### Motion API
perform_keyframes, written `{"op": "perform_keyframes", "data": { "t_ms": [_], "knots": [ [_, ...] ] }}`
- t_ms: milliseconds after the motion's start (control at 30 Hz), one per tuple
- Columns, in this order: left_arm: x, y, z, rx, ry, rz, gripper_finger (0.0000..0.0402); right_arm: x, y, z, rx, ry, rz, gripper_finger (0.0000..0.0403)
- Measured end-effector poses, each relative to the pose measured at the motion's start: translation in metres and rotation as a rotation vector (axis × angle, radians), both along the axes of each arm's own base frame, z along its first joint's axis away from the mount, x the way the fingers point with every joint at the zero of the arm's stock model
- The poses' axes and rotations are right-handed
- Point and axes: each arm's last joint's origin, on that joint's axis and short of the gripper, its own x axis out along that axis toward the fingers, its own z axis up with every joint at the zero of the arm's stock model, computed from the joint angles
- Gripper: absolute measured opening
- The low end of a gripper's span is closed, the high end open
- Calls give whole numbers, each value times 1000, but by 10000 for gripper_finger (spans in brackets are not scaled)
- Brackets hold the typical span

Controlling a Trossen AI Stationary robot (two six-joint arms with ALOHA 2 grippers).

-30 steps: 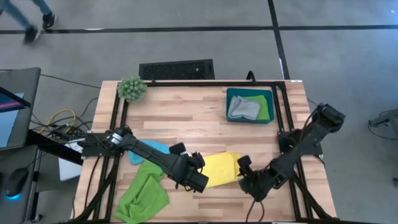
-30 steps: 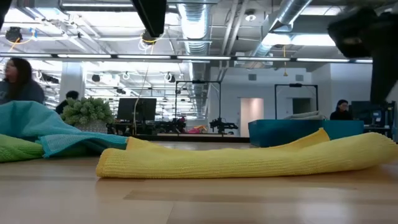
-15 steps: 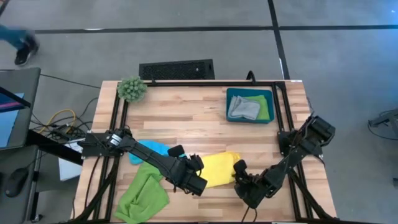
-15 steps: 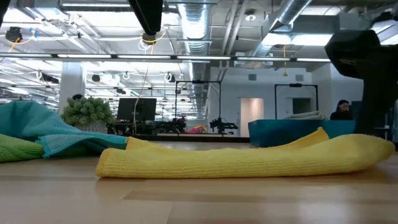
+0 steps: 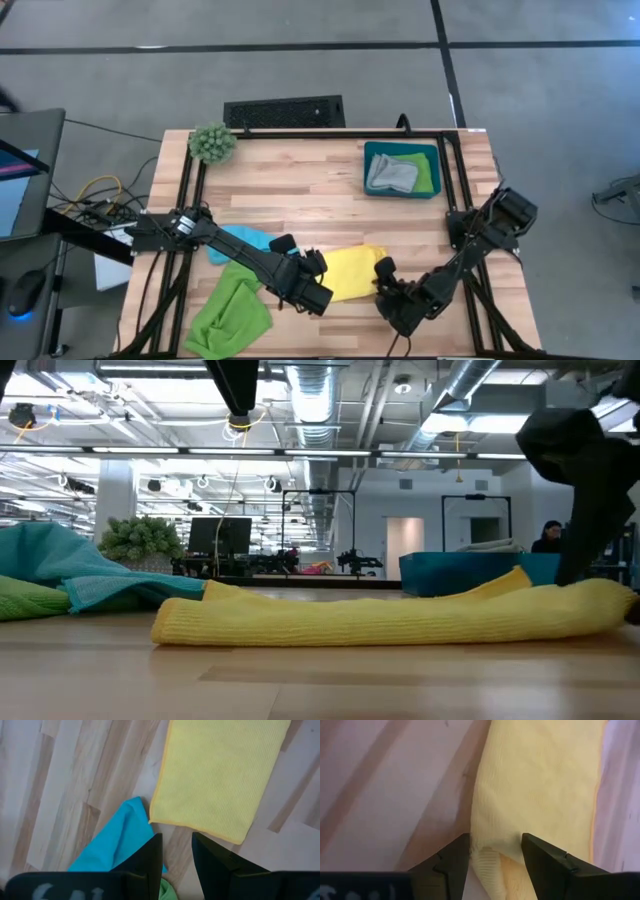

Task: Fold microfiber towels
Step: Fold the yellow microfiber cloth

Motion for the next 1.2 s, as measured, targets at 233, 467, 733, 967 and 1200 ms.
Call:
{"op": "perform_keyframes", "data": {
  "t_ms": [233,467,733,967,1200],
  "knots": [
    [0,0,0,-1,1,-1,98,7,-6,-9,35,78,-37,204],
    [0,-1,0,-5,3,-2,98,8,-8,-9,43,87,-42,154],
    [-1,-1,0,-5,3,-4,98,10,-11,-2,-15,156,-43,15],
    [-3,-6,0,-7,-1,-1,98,21,-19,18,-126,263,22,15],
    [-5,-10,0,-9,-7,5,98,35,-27,36,-183,361,181,13]
  ]
}}
